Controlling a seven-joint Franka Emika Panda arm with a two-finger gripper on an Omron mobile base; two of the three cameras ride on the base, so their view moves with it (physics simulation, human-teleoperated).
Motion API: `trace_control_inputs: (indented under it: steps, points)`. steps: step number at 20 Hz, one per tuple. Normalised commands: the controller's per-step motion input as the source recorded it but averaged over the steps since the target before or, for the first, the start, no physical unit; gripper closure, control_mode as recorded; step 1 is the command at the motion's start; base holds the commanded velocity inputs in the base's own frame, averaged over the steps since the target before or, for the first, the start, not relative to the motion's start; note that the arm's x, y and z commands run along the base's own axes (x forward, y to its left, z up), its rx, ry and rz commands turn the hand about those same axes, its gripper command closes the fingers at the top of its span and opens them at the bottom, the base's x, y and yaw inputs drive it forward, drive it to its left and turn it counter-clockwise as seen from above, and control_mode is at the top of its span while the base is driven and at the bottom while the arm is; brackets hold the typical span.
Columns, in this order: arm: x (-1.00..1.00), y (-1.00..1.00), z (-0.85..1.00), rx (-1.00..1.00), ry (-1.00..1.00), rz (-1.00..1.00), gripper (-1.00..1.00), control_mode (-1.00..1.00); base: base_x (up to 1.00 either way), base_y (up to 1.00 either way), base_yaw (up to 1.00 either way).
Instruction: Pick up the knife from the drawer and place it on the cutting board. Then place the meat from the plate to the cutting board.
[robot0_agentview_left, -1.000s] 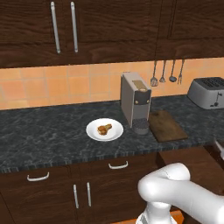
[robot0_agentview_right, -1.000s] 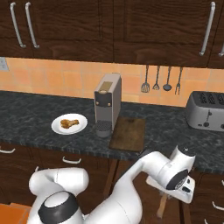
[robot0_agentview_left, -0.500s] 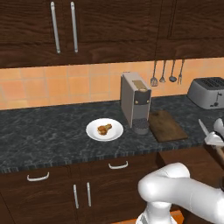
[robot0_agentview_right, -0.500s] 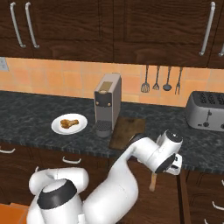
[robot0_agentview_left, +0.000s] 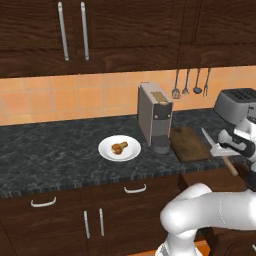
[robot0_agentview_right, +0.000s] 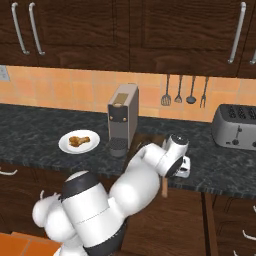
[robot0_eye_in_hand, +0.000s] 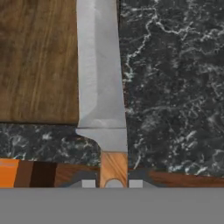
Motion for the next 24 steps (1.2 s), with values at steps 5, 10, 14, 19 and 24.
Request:
trace_control_inputs:
  steps: [5, 10, 14, 19, 24]
  points:
    - [0.99, 0.02, 0.08, 0.00, 0.11, 0.02, 1.00, -1.00, 0.00, 0.00, 0.00]
    - [0.97, 0.00, 0.00, 0.00, 0.03, 0.00, 1.00, -1.00, 0.00, 0.00, 0.00]
    - [0.76, 0.09, 0.00, 0.00, 0.00, 0.00, 1.00, -1.00, 0.00, 0.00, 0.00]
    - [0.69, 0.06, -0.02, 0.00, 0.00, 0.00, 1.00, -1.00, 0.00, 0.00, 0.00]
    - [0.23, 0.29, 0.00, 0.00, -0.07, 0.00, -1.00, -1.00, 0.00, 0.00, 0.00]
